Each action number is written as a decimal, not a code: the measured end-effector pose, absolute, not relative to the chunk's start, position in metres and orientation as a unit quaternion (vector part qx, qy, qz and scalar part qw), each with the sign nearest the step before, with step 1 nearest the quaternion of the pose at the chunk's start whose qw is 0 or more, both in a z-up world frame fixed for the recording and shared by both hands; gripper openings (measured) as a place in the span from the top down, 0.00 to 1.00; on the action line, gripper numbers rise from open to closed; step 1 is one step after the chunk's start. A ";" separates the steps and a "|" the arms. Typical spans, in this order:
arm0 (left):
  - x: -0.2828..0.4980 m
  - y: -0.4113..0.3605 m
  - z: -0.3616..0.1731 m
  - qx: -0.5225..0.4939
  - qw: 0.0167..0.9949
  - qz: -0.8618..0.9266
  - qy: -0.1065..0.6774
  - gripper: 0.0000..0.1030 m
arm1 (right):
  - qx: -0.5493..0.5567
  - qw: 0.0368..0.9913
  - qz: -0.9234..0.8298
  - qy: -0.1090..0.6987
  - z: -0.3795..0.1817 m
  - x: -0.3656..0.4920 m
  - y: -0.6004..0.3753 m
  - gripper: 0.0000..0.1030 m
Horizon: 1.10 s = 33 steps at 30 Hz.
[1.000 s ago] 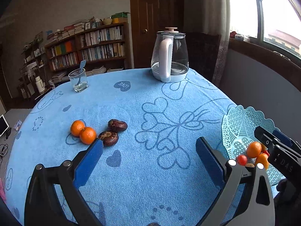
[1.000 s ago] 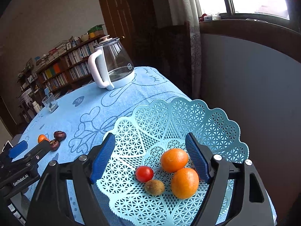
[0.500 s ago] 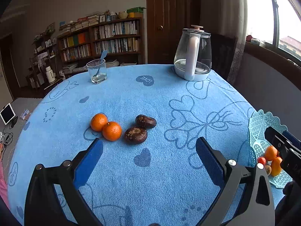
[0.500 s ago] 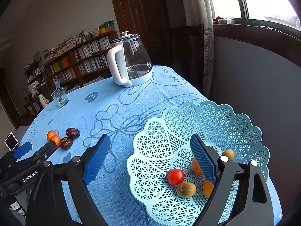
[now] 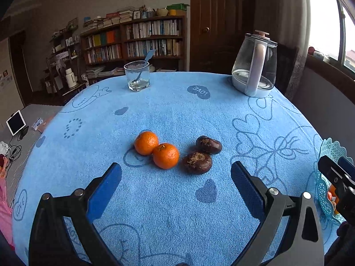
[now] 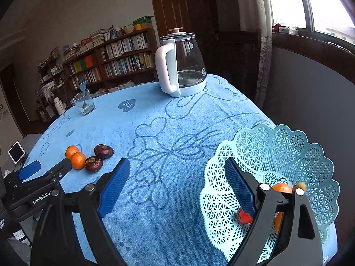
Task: Organize fruits
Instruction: 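Move both open tools back toward the remaining fruits, then grasp a tangerine with the left tool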
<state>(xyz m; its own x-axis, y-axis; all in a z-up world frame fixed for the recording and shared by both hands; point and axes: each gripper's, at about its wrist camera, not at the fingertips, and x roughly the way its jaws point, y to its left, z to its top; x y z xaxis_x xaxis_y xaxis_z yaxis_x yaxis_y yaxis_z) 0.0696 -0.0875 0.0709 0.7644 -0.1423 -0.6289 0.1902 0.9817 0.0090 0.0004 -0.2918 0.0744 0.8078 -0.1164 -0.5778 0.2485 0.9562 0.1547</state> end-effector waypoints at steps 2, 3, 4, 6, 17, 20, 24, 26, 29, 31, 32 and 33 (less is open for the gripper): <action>0.073 -0.084 0.070 0.036 0.938 -0.086 0.333 0.05 | 0.108 0.944 -0.093 0.297 0.074 0.004 -0.287 0.14; 0.075 -0.083 0.069 0.036 0.938 -0.084 0.334 0.05 | 0.106 0.944 -0.090 0.298 0.074 0.006 -0.285 0.14; 0.076 -0.082 0.069 0.037 0.938 -0.083 0.333 0.05 | 0.104 0.944 -0.088 0.300 0.074 0.008 -0.282 0.14; 0.079 -0.078 0.070 0.040 0.939 -0.080 0.333 0.05 | 0.098 0.944 -0.082 0.304 0.074 0.013 -0.277 0.14; 0.118 -0.038 0.058 0.000 0.927 -0.075 0.369 0.05 | 0.083 0.941 -0.051 0.325 0.062 0.033 -0.253 0.14; 0.129 -0.038 0.051 0.003 0.920 -0.086 0.382 0.05 | 0.082 0.938 -0.044 0.334 0.054 0.037 -0.248 0.14; 0.149 -0.038 0.045 0.002 0.913 -0.092 0.397 0.13 | 0.078 0.937 -0.038 0.339 0.049 0.039 -0.244 0.14; 0.160 -0.035 0.043 -0.015 0.906 -0.100 0.410 0.21 | 0.079 0.936 -0.038 0.341 0.047 0.040 -0.243 0.14; 0.175 -0.033 0.041 -0.042 0.898 -0.105 0.424 0.30 | 0.079 0.934 -0.036 0.346 0.044 0.042 -0.243 0.14; 0.183 -0.035 0.039 -0.052 0.893 -0.109 0.433 0.35 | 0.077 0.933 -0.036 0.349 0.041 0.044 -0.242 0.14; 0.187 -0.035 0.038 -0.057 0.891 -0.109 0.436 0.40 | 0.077 0.933 -0.035 0.351 0.040 0.044 -0.242 0.14; 0.191 -0.035 0.036 -0.060 0.889 -0.108 0.440 0.42 | 0.076 0.932 -0.035 0.353 0.039 0.045 -0.241 0.14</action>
